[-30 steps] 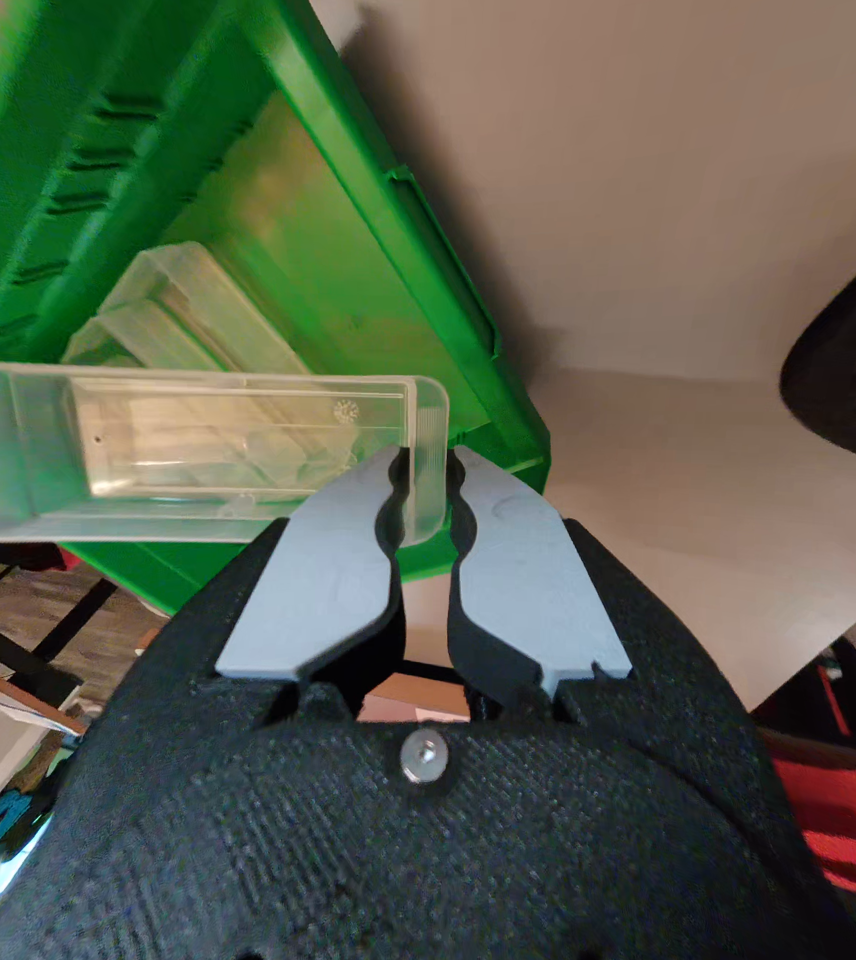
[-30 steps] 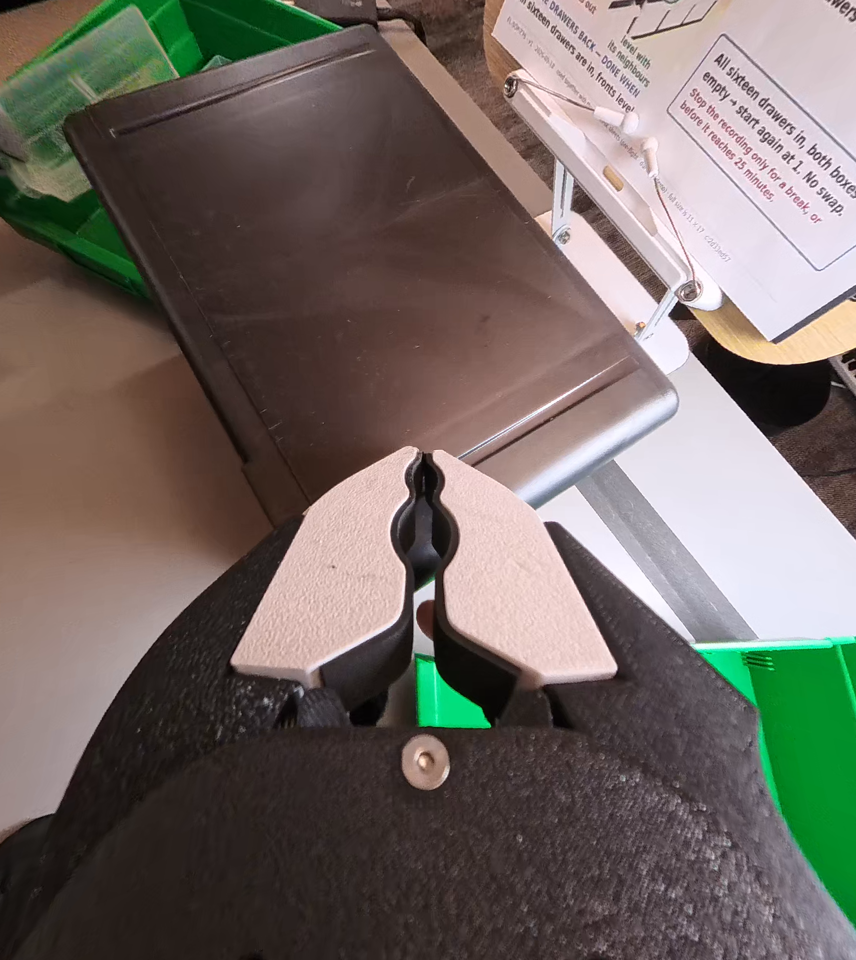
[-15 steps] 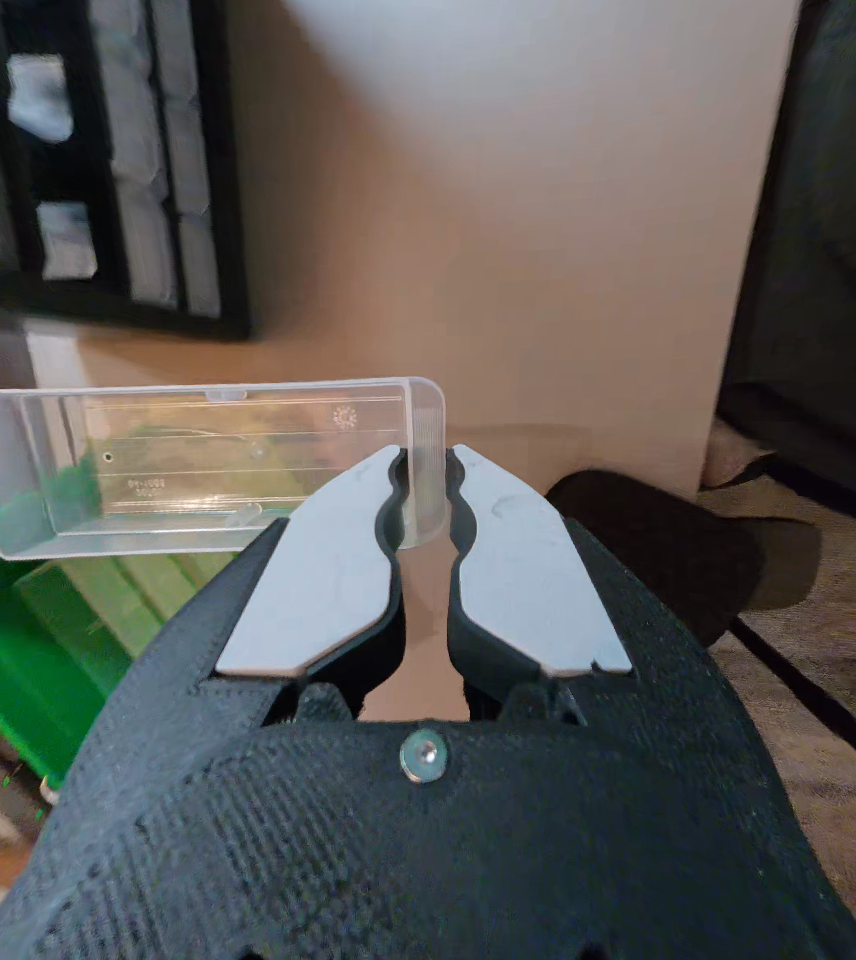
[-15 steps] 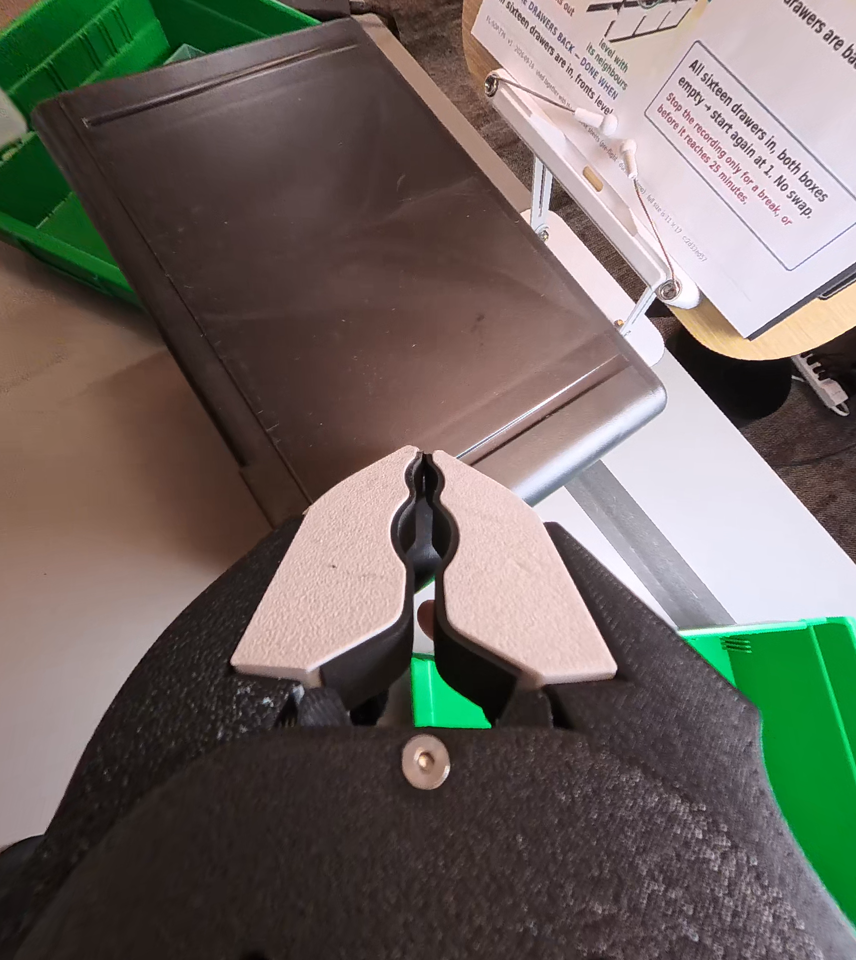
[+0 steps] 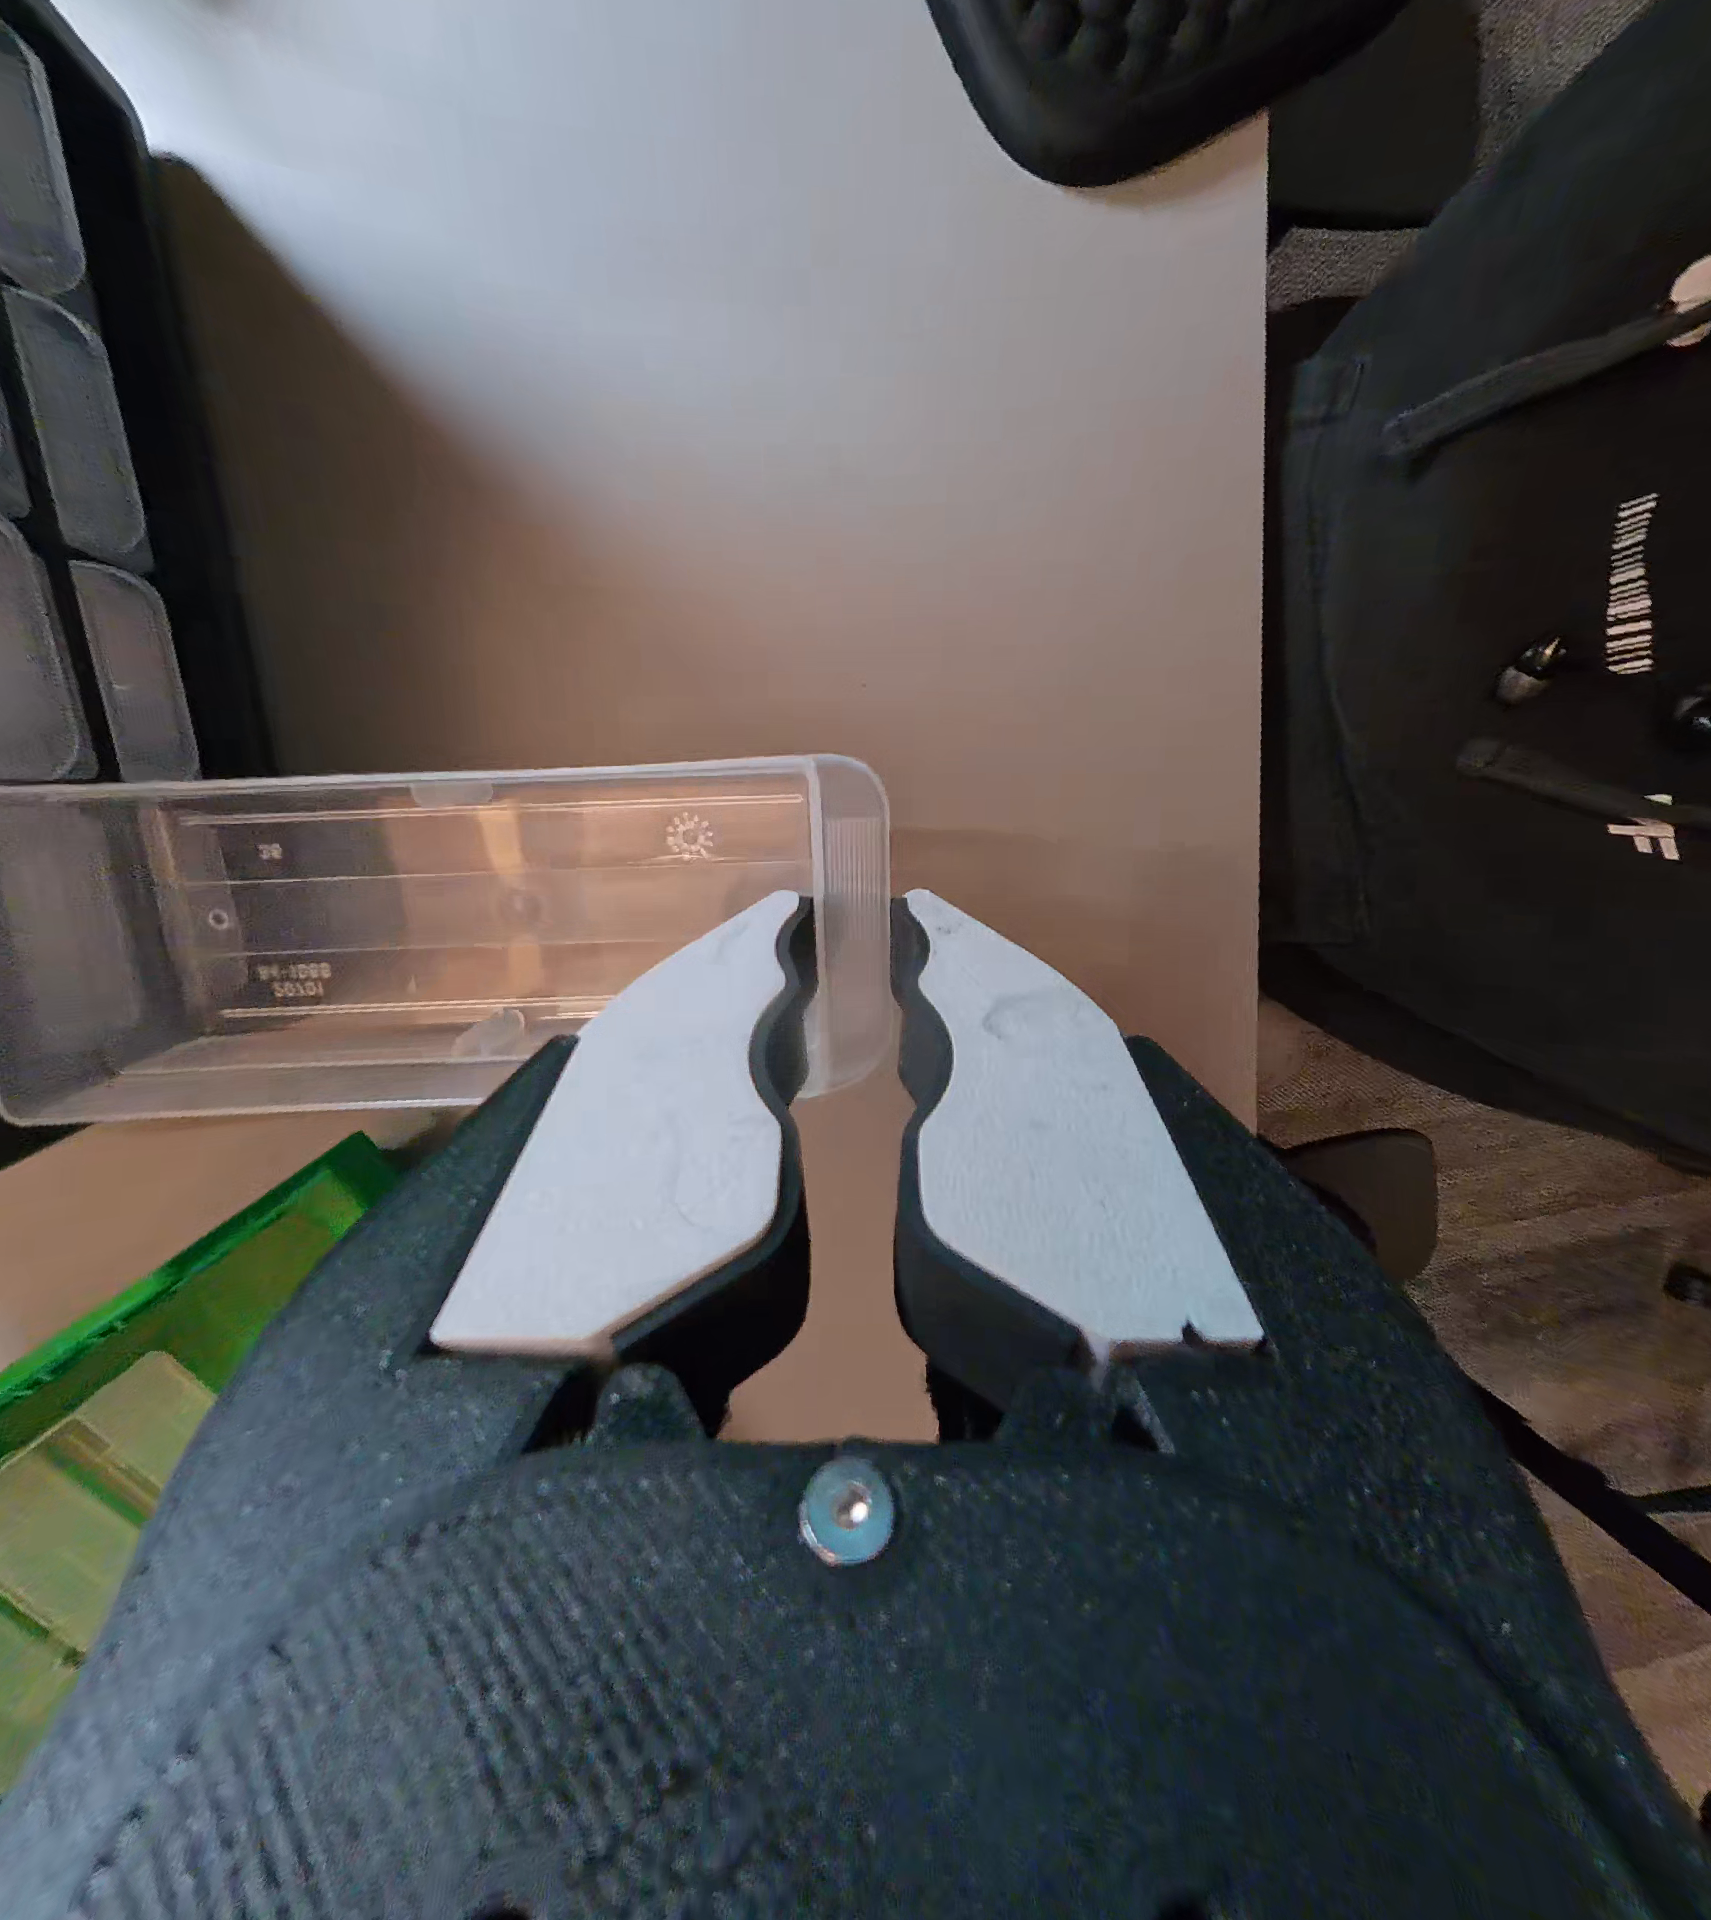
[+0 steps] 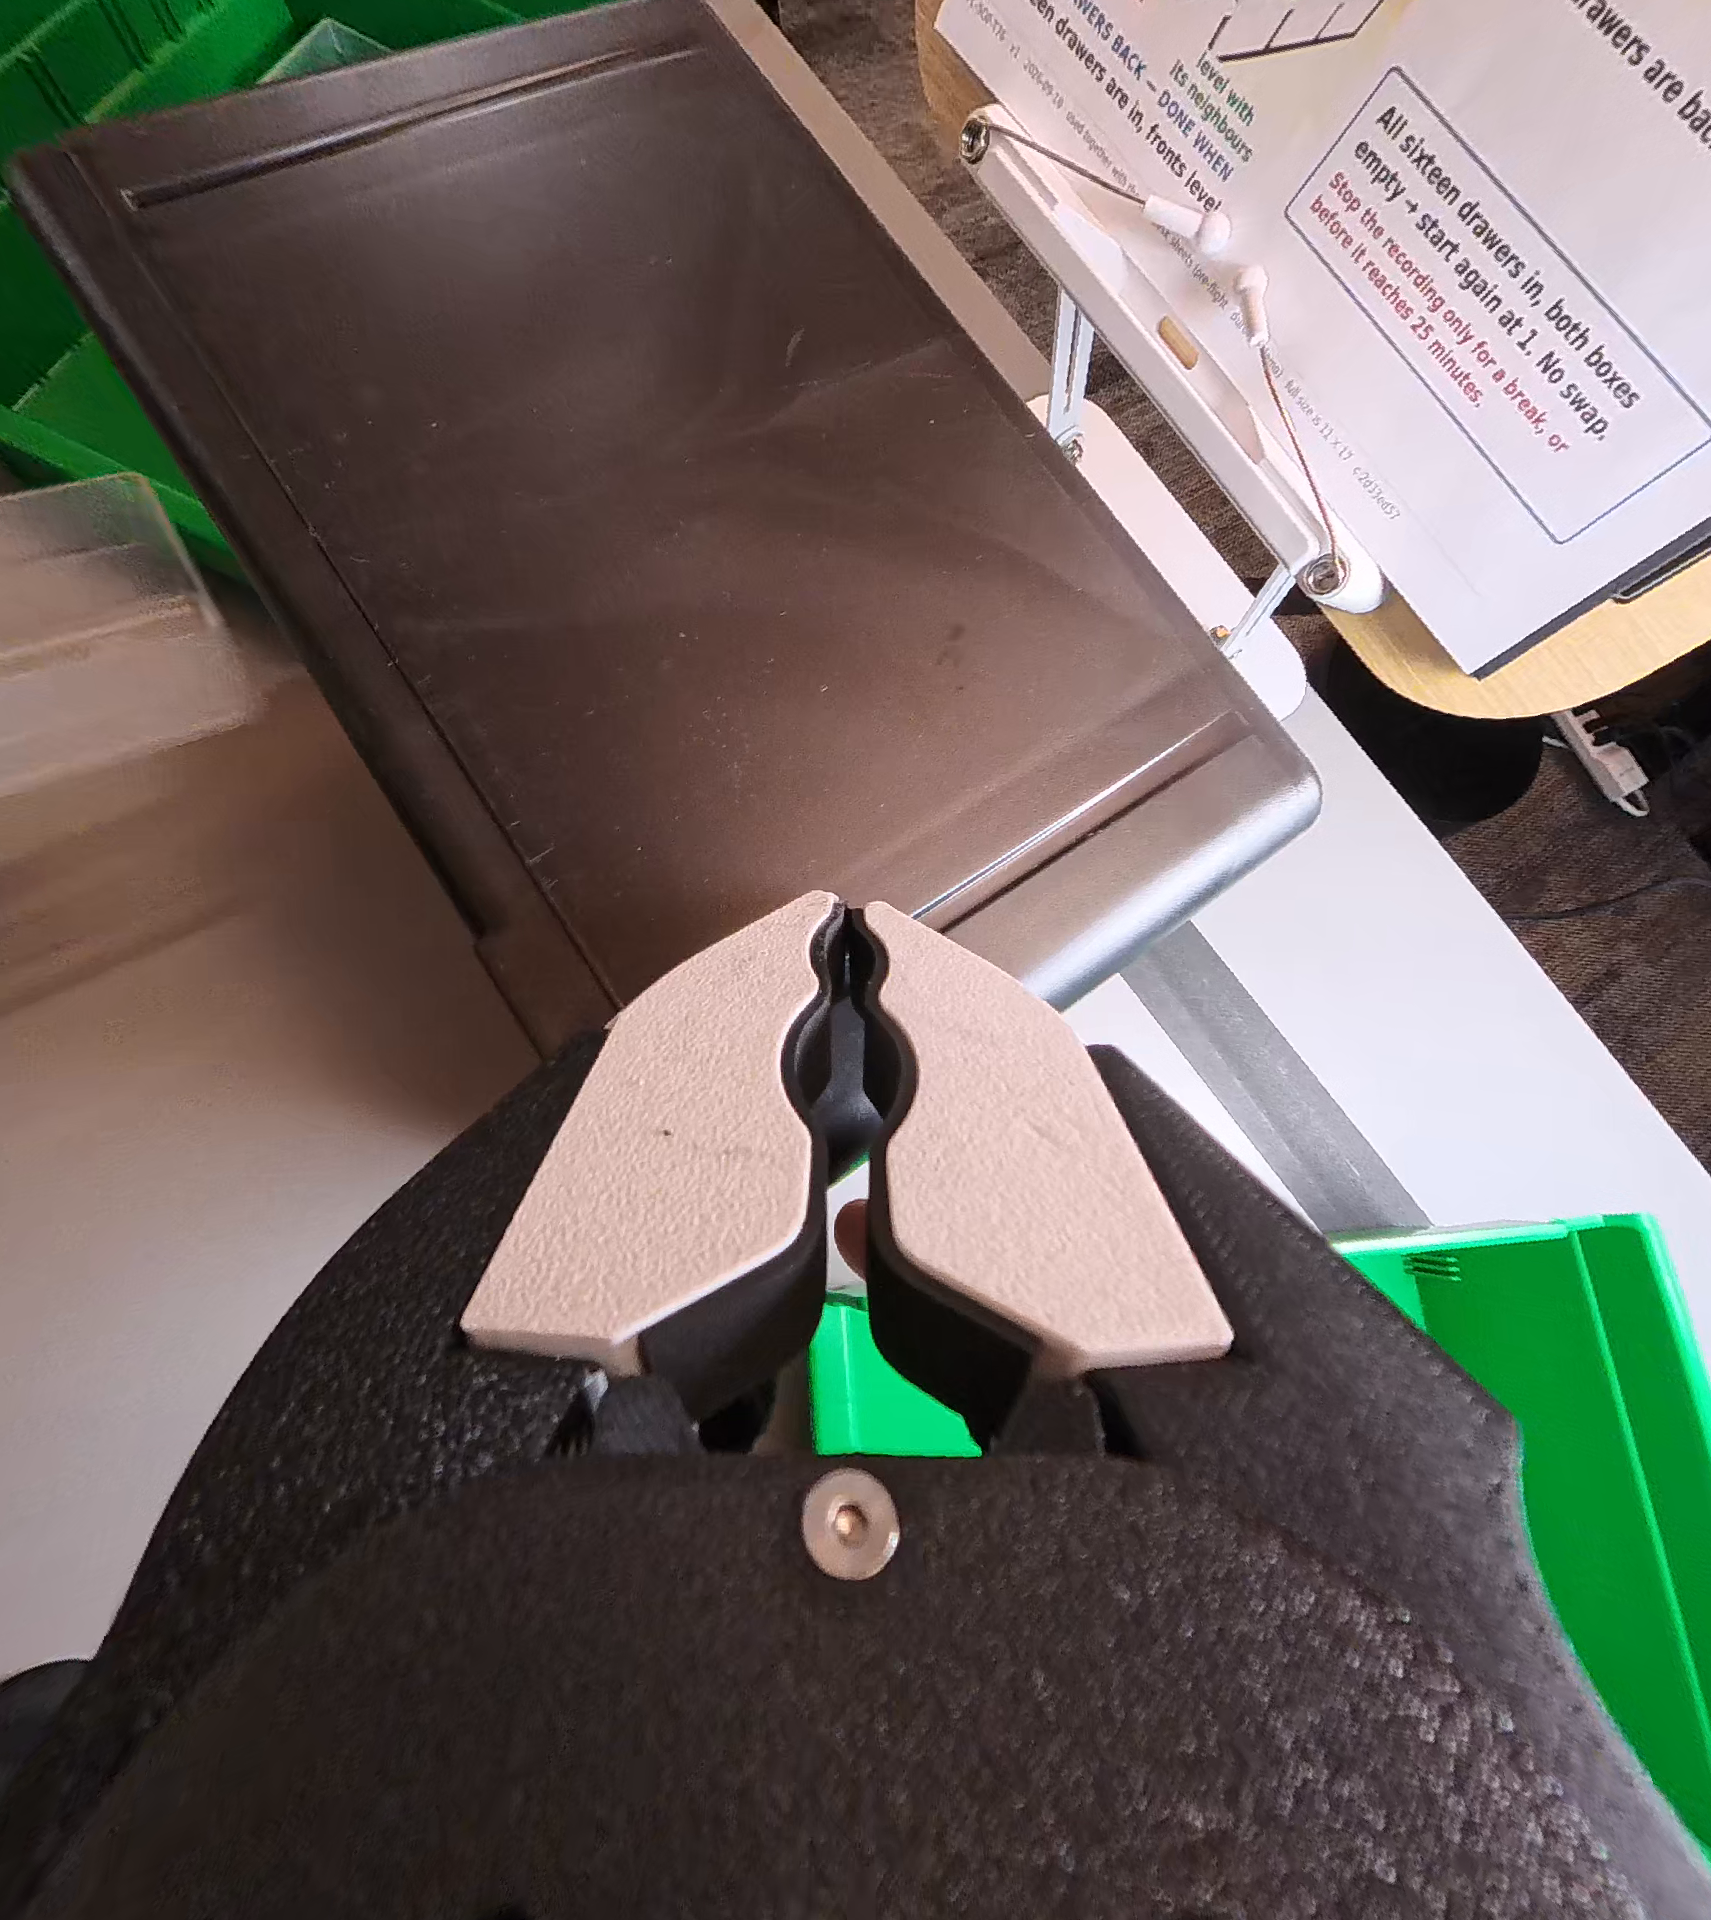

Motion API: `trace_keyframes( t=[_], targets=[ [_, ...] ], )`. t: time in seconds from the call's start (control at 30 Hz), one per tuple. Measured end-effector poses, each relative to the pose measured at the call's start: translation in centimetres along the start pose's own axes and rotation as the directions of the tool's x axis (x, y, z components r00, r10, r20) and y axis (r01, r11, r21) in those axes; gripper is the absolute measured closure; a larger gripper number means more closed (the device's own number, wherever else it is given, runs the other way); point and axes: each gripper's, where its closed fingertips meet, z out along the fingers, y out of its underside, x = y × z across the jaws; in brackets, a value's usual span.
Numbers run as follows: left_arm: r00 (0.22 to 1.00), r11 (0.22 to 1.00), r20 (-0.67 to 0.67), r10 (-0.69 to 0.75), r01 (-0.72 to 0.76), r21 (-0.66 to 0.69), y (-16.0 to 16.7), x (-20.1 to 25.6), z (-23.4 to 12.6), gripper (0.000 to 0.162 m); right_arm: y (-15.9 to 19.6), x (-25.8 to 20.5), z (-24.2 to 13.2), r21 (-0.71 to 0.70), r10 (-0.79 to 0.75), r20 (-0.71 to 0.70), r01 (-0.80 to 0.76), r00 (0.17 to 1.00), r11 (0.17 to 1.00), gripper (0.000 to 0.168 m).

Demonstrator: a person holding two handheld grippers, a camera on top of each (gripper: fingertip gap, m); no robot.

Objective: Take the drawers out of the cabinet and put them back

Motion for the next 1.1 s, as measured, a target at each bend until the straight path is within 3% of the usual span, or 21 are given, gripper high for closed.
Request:
trace_keyframes(
  t=[0.03, 0.37, 0.53, 0.73, 0.83, 0.87, 0.93, 0.97, 1.03, 1.1],
  targets=[
    [1.0, 1.0, -0.004, -0.008, 0.008, 0.002, -0.1, -0.4, 0.1, 0.148, 0.0, 0.0, 0.0, 0.003, 0.001, 0.001, -0.001, 1.0, 1.0, 0.168],
    [0.998, 0.998, -0.016, -0.065, 0.065, 0.014, -0.5, -3.4, -0.5, 0.148, 0.0, 0.0, 0.0, 0.03, -0.004, 0.029, 0.003, 1.0, 1.0, 0.168],
    [0.996, 0.997, 0.052, -0.073, 0.073, 0.001, -0.6, -5.1, -1.2, 0.147, -0.1, 0.0, 0.1, 0.058, 0.001, 0.059, -0.005, 0.998, 0.998, 0.168],
    [0.98, 0.998, 0.192, 0.043, -0.034, -0.049, -0.4, -6.0, 0.1, 0.147, -0.2, 0.0, 0.2, 0.08, -0.005, 0.073, -0.001, 0.997, 0.997, 0.168],
    [0.929, 0.987, 0.352, 0.116, -0.068, -0.146, 1.4, -8.3, 1.3, 0.146, -0.3, 0.0, 0.2, 0.084, -0.003, 0.065, -0.002, 0.998, 0.996, 0.168],
    [0.922, 0.988, 0.366, 0.125, -0.081, -0.132, 1.5, -8.6, 1.5, 0.147, -0.3, 0.0, 0.2, 0.084, -0.006, 0.057, 0.002, 0.998, 0.996, 0.168],
    [0.904, 0.992, 0.41, 0.122, -0.097, -0.081, 1.0, -9.2, 1.4, 0.132, -0.3, 0.0, 0.2, 0.08, -0.012, 0.045, 0.009, 0.999, 0.997, 0.168],
    [0.877, 0.992, 0.464, 0.123, -0.105, -0.066, 0.6, -9.9, 1.1, 0.14, -0.3, 0.0, 0.2, 0.078, -0.015, 0.044, 0.012, 0.999, 0.997, 0.168],
    [0.762, 0.987, 0.628, 0.158, -0.13, -0.09, 0.5, -12.5, -0.4, 0.143, -0.3, 0.0, 0.2, 0.07, -0.014, 0.049, 0.01, 0.999, 0.997, 0.168],
    [0.678, 0.987, 0.717, 0.161, -0.125, -0.104, 0.8, -14.3, -1.3, 0.135, -0.3, 0.0, 0.3, 0.063, -0.013, 0.05, 0.01, 0.999, 0.998, 0.168]
  ],
)
